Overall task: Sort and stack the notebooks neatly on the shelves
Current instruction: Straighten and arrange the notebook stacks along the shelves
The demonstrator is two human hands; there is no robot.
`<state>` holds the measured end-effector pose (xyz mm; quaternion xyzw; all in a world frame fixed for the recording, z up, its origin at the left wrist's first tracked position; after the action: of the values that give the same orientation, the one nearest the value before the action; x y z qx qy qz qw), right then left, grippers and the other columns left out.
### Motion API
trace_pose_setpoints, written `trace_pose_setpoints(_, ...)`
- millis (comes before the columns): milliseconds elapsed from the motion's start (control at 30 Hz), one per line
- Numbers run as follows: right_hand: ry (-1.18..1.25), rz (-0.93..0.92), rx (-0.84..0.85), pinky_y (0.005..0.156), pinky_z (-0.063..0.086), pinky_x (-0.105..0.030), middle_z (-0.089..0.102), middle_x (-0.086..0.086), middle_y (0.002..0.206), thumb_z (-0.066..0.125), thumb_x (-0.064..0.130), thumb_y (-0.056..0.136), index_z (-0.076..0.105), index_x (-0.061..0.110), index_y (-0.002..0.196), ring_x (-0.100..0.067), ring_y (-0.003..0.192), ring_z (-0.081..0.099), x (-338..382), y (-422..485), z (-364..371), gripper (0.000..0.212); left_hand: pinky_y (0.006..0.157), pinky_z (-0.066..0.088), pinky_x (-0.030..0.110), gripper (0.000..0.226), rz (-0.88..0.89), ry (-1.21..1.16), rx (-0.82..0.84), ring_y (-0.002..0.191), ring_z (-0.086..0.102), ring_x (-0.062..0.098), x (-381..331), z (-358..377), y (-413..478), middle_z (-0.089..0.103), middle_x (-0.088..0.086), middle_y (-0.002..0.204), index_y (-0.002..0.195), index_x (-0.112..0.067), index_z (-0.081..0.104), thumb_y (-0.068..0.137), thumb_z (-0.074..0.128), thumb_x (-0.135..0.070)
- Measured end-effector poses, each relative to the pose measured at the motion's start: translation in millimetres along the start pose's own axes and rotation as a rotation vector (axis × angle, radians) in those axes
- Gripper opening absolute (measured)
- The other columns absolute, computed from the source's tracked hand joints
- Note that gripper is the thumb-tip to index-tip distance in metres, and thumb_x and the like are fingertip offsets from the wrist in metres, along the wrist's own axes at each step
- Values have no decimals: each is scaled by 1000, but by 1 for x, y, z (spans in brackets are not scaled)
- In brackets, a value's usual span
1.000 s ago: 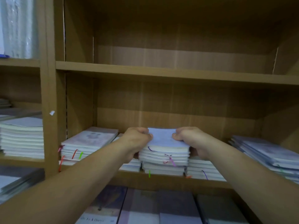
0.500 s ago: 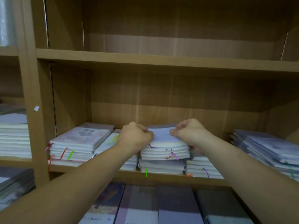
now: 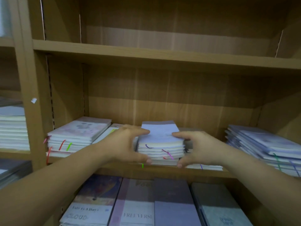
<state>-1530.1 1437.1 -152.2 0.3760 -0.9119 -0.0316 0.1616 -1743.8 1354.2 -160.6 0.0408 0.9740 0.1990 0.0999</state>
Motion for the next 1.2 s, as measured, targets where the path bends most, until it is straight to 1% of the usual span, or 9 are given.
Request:
trace_pose_setpoints(133, -187, -87, -180, 84, 41, -18, 57, 15, 141, 81, 43, 78, 40, 40, 152, -6, 121, 56, 5, -2, 2, 85, 112, 37, 27, 97, 53, 128, -74, 135, 47, 15, -3, 11, -4, 52, -5, 147, 151, -31, 46, 66, 85, -56)
trace_pose_setpoints(300, -335, -129, -264, 71, 34, -23, 70, 11, 115, 67, 55, 84, 38, 46, 151, -12, 105, 62, 15, 0, 7, 74, 110, 43, 34, 85, 46, 116, -159, 132, 52, 18, 9, 9, -5, 58, -4, 144, 147, -30, 52, 69, 76, -52)
trace_pose_setpoints(467, -350, -111, -314, 83, 42, -28, 67, 14, 118, 64, 61, 85, 35, 50, 150, -13, 114, 59, 8, 6, 17, 72, 109, 42, 27, 86, -29, 39, -190, 135, 49, 14, 20, 8, -3, 56, -8, 146, 149, -36, 49, 71, 83, -48)
trace_pose_setpoints(567, -246, -64, -306, 93, 48, -32, 63, 10, 124, 68, 62, 81, 36, 54, 148, -14, 116, 57, -8, 12, 24, 74, 103, 48, 33, 89, -91, -19, -172, 128, 53, 12, 28, 17, 0, 59, -11, 141, 150, -41, 43, 72, 83, -54)
trace_pose_setpoints(733, -42, -32, -269, 96, 52, -33, 62, 17, 129, 70, 79, 65, 49, 51, 141, -6, 114, 58, -17, 25, 27, 84, 106, 47, 29, 92, -143, -246, -120, 123, 55, 1, 41, 26, 2, 57, -19, 141, 149, -46, 44, 69, 89, -50)
trace_pose_setpoints(933, 0, -16, -320, 100, 50, -32, 62, 17, 132, 78, 71, 66, 58, 43, 137, -6, 119, 56, -23, 27, 25, 78, 109, 46, 28, 86, -115, -257, -65, 127, 53, 0, 39, 26, 9, 58, -17, 142, 148, -46, 46, 73, 89, -45)
trace_pose_setpoints(1000, 24, -24, -333, 101, 50, -33, 64, 16, 131, 75, 75, 62, 61, 41, 135, -6, 120, 57, -25, 27, 26, 82, 108, 46, 27, 85, -103, -241, -61, 126, 54, -1, 38, 26, 10, 57, -19, 142, 148, -45, 47, 73, 89, -45)
trace_pose_setpoints(1067, 38, -42, -345, 100, 51, -34, 66, 15, 127, 66, 82, 57, 62, 40, 134, -7, 118, 59, -25, 27, 27, 88, 107, 46, 26, 83, -100, -231, -67, 124, 55, -1, 38, 24, 9, 58, -19, 140, 147, -45, 48, 74, 88, -46)
trace_pose_setpoints(1200, 78, -34, -326, 94, 53, -31, 70, 14, 115, 74, 72, 61, 62, 40, 133, -4, 106, 63, -24, 26, 30, 80, 108, 46, 27, 82, -108, -257, -82, 123, 54, -3, 39, 24, 8, 59, -18, 139, 146, -46, 49, 74, 88, -46)
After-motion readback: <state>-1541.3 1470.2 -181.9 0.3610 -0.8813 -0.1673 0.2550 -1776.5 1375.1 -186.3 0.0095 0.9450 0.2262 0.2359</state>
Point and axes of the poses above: each hand's wrist, its own y-axis towards the middle knuckle, its own z-axis out of the palm, x = y × z, the point moved 7 cm from there along y, towards the middle knuckle
